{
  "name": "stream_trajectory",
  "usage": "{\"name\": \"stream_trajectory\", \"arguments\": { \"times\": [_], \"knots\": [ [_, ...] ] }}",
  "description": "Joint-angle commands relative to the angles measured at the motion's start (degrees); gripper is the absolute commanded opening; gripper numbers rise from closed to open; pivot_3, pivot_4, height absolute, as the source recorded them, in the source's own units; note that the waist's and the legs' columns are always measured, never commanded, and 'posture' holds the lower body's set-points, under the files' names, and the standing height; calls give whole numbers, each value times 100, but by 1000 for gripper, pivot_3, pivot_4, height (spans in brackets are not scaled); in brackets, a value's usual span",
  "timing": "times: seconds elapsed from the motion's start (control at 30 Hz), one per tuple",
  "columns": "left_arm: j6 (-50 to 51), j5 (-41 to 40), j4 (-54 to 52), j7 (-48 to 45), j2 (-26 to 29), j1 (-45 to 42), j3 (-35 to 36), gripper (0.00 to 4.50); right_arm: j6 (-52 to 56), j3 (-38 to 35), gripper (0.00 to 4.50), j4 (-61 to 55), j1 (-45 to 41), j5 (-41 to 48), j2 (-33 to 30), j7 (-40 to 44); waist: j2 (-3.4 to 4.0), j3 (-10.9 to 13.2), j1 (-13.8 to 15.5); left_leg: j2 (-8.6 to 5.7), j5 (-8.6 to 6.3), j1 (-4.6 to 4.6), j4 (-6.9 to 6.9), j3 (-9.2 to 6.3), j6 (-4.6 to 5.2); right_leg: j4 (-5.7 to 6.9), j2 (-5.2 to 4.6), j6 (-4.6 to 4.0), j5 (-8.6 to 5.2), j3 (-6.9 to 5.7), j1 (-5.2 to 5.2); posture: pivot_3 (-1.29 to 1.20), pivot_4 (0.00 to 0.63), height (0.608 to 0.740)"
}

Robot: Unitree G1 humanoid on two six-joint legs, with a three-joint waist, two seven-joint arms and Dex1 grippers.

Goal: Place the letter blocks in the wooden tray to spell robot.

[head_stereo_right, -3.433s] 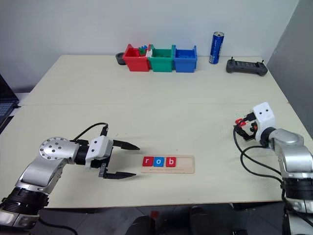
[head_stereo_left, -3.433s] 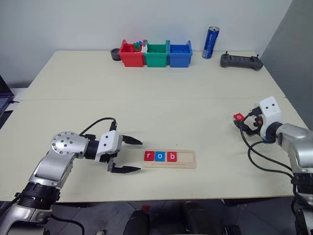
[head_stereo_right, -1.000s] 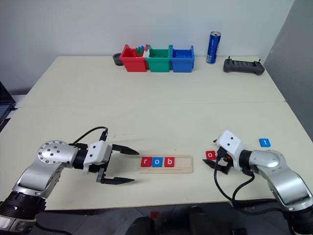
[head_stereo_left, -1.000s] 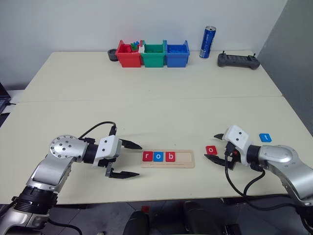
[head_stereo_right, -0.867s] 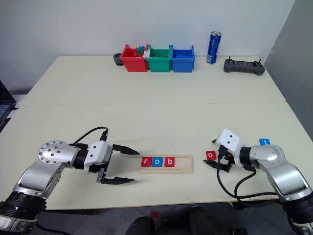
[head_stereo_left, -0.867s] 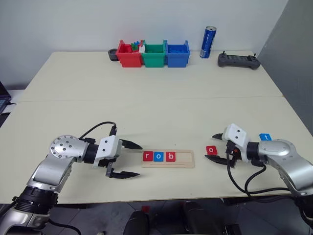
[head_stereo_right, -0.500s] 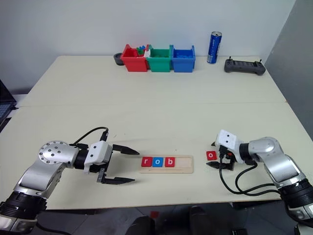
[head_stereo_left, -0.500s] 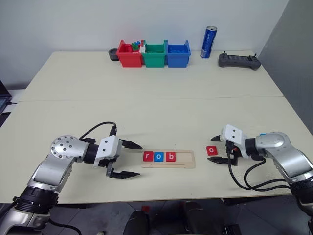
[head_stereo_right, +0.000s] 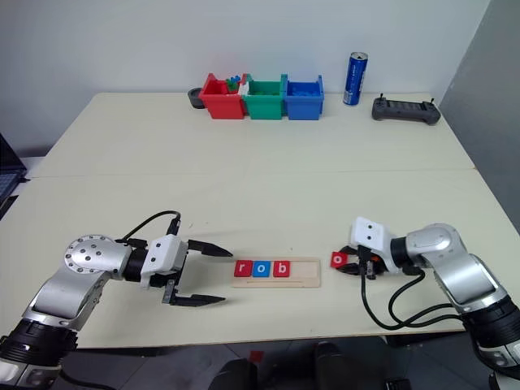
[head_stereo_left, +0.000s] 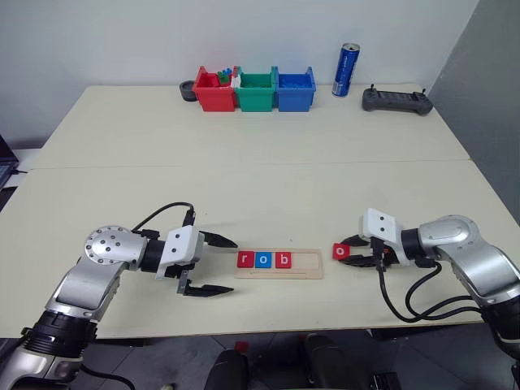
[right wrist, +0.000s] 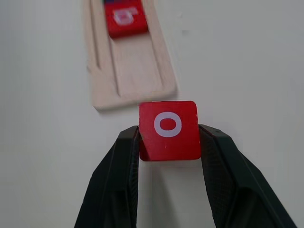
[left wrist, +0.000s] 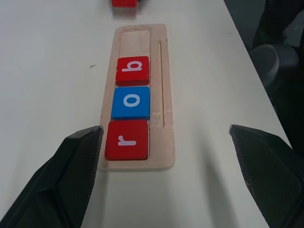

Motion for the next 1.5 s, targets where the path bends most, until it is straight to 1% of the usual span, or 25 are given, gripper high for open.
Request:
{"name": "stream_trajectory", "arguments": {
  "times": [0.03,0.17,0.33,0.57,0.93,1.2,1.23,1.43,1.5],
  "knots": [
    [-200,10,57,-53,13,5,94,4500,511,230,1441,-656,-148,119,133,-116,0,0,11,0,0,-1,0,0,0,-1,-1,0,0,0,0,0,150,740],
    [-249,52,83,-44,-37,-29,34,4500,902,765,1441,-668,-423,-152,417,-335,0,0,14,-1,0,0,1,1,0,-1,-1,0,0,0,0,0,150,740],
    [-182,74,11,-20,-79,-82,-12,4500,948,1115,1441,-430,-708,-365,624,-433,0,0,14,-1,0,-2,1,1,0,-1,-1,0,0,0,-1,0,150,740],
    [-34,47,-201,67,-55,-67,-1,4500,784,1335,1441,-52,-944,-637,796,-465,0,0,10,-1,0,-2,0,-2,0,-1,-2,0,0,-3,-1,0,150,740],
    [113,43,-345,186,-65,-34,28,4500,623,1403,1441,205,-1112,-831,961,-408,0,0,-2,-1,0,-2,0,-3,0,0,-2,0,0,-3,-2,0,150,740],
    [117,52,-335,216,-88,-51,14,4500,746,1205,4298,-11,-1179,-668,1009,-382,0,0,-2,-1,0,-2,0,-3,0,0,-2,-1,0,-4,-1,0,150,740],
    [122,55,-326,216,-95,-69,6,4500,827,1144,4488,-88,-1198,-593,1024,-380,0,0,-2,-1,0,-2,0,-3,0,0,-2,-1,0,-4,-2,0,150,740],
    [201,47,-363,227,-115,-146,-5,4500,1257,790,4488,-542,-1189,-282,997,-488,0,0,0,-1,0,-3,0,-5,0,0,-2,-1,0,-6,-1,0,150,740],
    [226,41,-397,236,-111,-135,2,4500,1193,701,4116,-554,-1108,-332,1013,-636,0,0,0,-1,0,-3,0,-5,0,0,-2,-1,0,-6,-1,0,150,740]
  ]
}}
